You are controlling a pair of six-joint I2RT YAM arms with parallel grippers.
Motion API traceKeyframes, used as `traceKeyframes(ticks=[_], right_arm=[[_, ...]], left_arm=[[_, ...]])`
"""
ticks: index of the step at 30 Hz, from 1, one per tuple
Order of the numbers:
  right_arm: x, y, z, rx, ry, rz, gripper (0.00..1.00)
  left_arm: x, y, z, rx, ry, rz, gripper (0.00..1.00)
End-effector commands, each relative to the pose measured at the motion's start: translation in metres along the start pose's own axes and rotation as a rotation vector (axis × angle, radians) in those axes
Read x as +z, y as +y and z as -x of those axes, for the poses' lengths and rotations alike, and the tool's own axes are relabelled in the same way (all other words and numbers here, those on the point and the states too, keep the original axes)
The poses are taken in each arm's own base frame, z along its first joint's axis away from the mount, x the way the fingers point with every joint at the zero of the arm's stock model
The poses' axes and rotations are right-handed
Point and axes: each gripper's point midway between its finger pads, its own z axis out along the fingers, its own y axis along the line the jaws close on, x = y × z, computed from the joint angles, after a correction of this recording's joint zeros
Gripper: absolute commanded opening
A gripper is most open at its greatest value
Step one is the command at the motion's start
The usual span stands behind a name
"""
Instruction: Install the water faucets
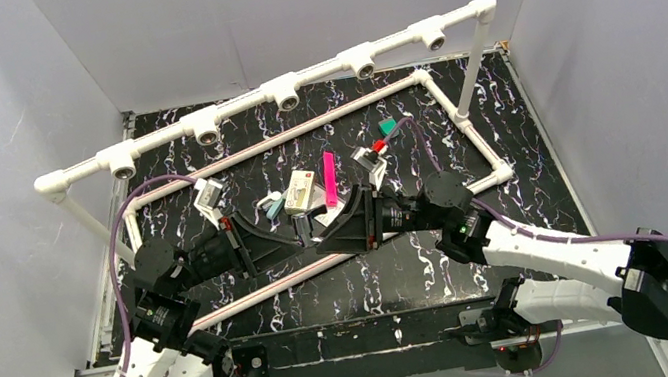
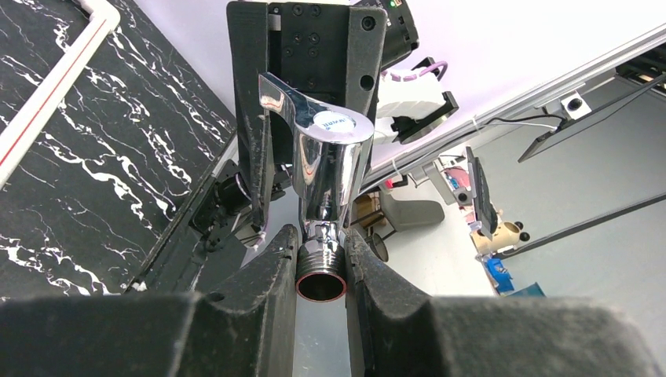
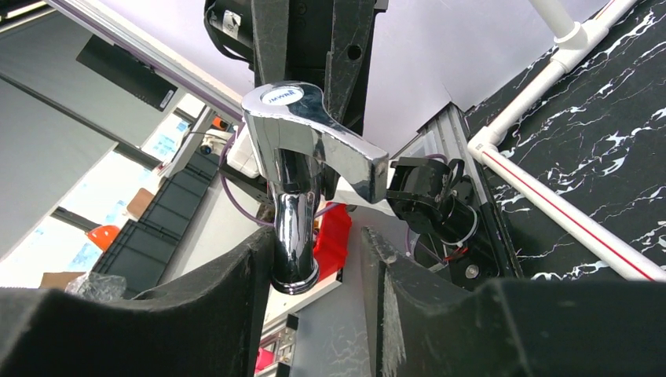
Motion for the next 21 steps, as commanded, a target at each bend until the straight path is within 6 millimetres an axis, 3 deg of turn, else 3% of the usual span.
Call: traceKeyframes(ticks=[1, 21], right_arm=[[0.006, 0.028, 0.018, -0.091, -0.049, 0.090, 0.51], [0.012, 0.025, 0.015, -0.112, -0.047, 0.073, 0.37]], left_arm=[[-0.002, -0.004, 0.000, 0.032, -0.009, -0.009, 0.00], [-0.001, 0.015, -0.003, -0.006, -0.007, 0.071, 0.00]])
